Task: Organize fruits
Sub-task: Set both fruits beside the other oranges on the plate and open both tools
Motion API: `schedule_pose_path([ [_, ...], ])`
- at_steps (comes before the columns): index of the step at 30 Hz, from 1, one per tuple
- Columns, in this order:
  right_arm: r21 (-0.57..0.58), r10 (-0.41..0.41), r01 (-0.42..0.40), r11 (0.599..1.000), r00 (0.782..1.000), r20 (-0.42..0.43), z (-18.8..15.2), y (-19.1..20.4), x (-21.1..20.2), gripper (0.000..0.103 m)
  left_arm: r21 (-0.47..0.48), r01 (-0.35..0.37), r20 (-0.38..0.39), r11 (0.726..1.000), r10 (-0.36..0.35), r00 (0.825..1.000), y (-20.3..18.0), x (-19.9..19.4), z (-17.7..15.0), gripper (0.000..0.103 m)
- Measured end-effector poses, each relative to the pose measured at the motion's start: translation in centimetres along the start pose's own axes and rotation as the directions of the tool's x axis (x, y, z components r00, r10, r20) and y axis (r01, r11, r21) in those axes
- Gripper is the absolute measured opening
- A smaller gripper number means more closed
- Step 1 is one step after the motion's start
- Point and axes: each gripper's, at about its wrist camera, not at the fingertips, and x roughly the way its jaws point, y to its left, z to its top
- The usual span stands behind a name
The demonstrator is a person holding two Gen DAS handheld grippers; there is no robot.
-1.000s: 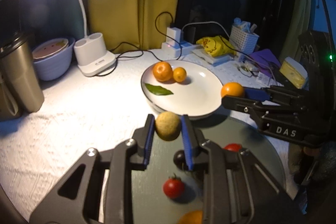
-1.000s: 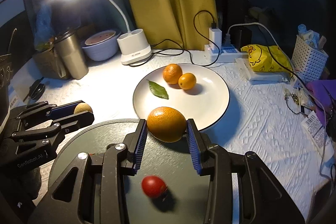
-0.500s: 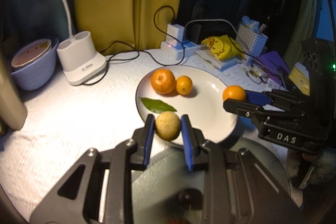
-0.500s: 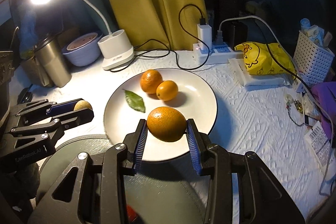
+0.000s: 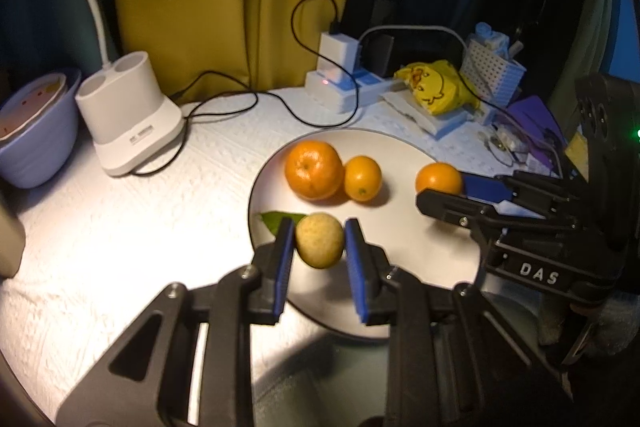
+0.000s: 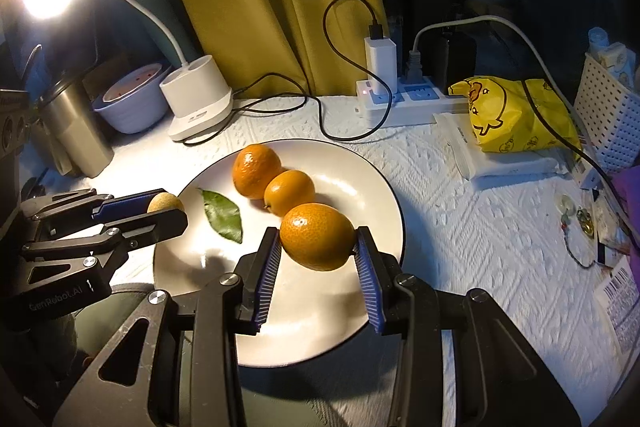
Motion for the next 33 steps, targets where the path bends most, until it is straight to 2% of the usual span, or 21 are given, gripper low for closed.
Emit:
schedule_pose_path([
  [8,0.01,-0.003,0.003,1.0,1.0,-0.01,-0.3,-0.7,2.0,0.04,-0.009,0.012,-0.028,1.0,-0.012,1.0,0.1,2.0,0.3,0.026],
  [17,0.016,-0.008,0.008,1.0,1.0,0.002,0.0,-0.6,2.3,0.04,-0.036,0.011,-0.056,0.999,-0.013,0.998,0.4,2.7,0.4,0.027],
  [28,0.011,-0.031,0.031,0.999,0.999,0.015,0.3,0.0,0.8,0.042,-0.01,0.003,0.007,1.0,-0.003,1.0,-0.2,0.1,0.8,0.029],
  [30,0.009,-0.031,0.031,0.999,0.999,0.02,0.3,0.3,0.2,0.042,-0.007,0.008,0.022,1.0,-0.008,1.0,-0.3,-0.6,0.7,0.031],
  [33,0.009,-0.031,0.031,0.999,0.999,0.03,0.3,0.6,-0.6,0.042,-0.004,0.013,0.039,1.0,-0.013,0.999,-0.4,-1.6,0.6,0.042],
])
